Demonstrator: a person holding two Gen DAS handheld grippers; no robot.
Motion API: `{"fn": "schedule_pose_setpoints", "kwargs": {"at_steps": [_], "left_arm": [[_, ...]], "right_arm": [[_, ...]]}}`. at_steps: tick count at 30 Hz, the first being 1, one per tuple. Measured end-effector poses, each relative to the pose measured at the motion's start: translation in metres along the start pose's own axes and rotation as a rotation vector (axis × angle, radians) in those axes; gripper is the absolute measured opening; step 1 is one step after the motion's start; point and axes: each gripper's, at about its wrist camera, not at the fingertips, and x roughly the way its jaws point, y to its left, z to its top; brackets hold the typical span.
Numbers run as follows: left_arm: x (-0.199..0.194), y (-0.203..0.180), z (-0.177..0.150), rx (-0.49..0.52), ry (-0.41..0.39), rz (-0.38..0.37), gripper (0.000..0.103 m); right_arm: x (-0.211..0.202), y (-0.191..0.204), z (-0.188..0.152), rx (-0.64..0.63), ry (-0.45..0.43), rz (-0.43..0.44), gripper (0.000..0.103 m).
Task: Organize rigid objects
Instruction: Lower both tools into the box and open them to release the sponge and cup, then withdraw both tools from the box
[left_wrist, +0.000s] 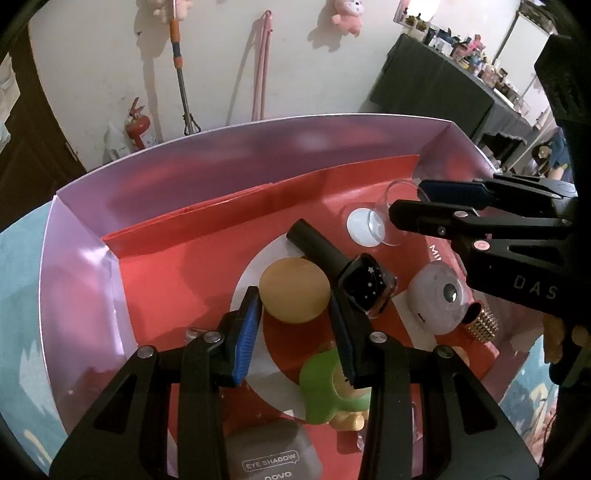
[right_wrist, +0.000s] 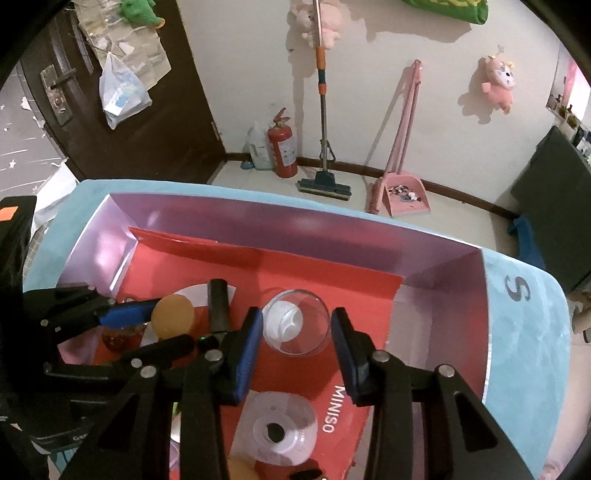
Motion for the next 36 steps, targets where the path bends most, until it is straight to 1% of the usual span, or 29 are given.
{"fn": "schedule_pose_setpoints", "kwargs": {"at_steps": [9, 10, 12, 13, 14, 16, 21, 22, 23, 25, 29, 30, 32, 34, 36], "left_arm": [[0.001, -0.003, 0.0, -0.014, 0.006, 0.008, 0.037], [0.001, -0.003, 0.0, -0.017, 0.005, 0.006, 0.038], [-0.001, -0.001, 0.001, -0.027, -0.001, 0.008, 0.047], [-0.002, 0.0, 0.001, -0.03, -0.006, 0.01, 0.055], [-0.003, 0.001, 0.001, -0.034, -0.012, 0.008, 0.06], [-0.003, 0.003, 0.001, -0.045, -0.011, 0.001, 0.061], [-0.006, 0.005, -0.001, -0.055, -0.007, -0.003, 0.061], [-0.009, 0.005, -0.002, -0.058, -0.011, -0.004, 0.061], [-0.011, 0.006, -0.003, -0.061, -0.015, -0.006, 0.061], [-0.017, 0.004, -0.005, -0.067, -0.026, -0.014, 0.061], [-0.033, 0.001, -0.011, -0.081, -0.054, -0.022, 0.062], [-0.041, -0.001, -0.014, -0.086, -0.068, -0.026, 0.063], [-0.054, -0.004, -0.02, -0.091, -0.1, -0.028, 0.071], [-0.067, -0.009, -0.025, -0.085, -0.138, -0.024, 0.071], [-0.08, -0.015, -0.032, -0.075, -0.17, -0.013, 0.072]], "right_arm": [[0.001, -0.004, -0.002, 0.02, 0.005, 0.02, 0.042], [0.0, -0.004, -0.002, 0.022, 0.007, 0.022, 0.044], [0.0, -0.003, -0.003, 0.023, 0.006, 0.024, 0.045], [0.0, -0.004, -0.003, 0.022, 0.006, 0.025, 0.047], [0.0, -0.004, -0.003, 0.022, 0.007, 0.025, 0.049], [0.0, -0.004, -0.003, 0.023, 0.005, 0.028, 0.052], [-0.001, -0.001, -0.003, 0.021, 0.0, 0.026, 0.053], [-0.002, 0.0, -0.003, 0.022, -0.002, 0.026, 0.054], [-0.004, 0.0, -0.003, 0.022, -0.005, 0.025, 0.057], [-0.01, 0.002, -0.004, 0.024, -0.021, 0.022, 0.061], [-0.028, 0.006, -0.007, 0.027, -0.055, 0.022, 0.063], [-0.032, 0.006, -0.008, 0.028, -0.062, 0.024, 0.067], [-0.044, 0.007, -0.011, 0.029, -0.083, 0.019, 0.071], [-0.059, 0.01, -0.016, 0.026, -0.108, 0.012, 0.073], [-0.074, 0.013, -0.022, 0.026, -0.138, 0.008, 0.079]]}}
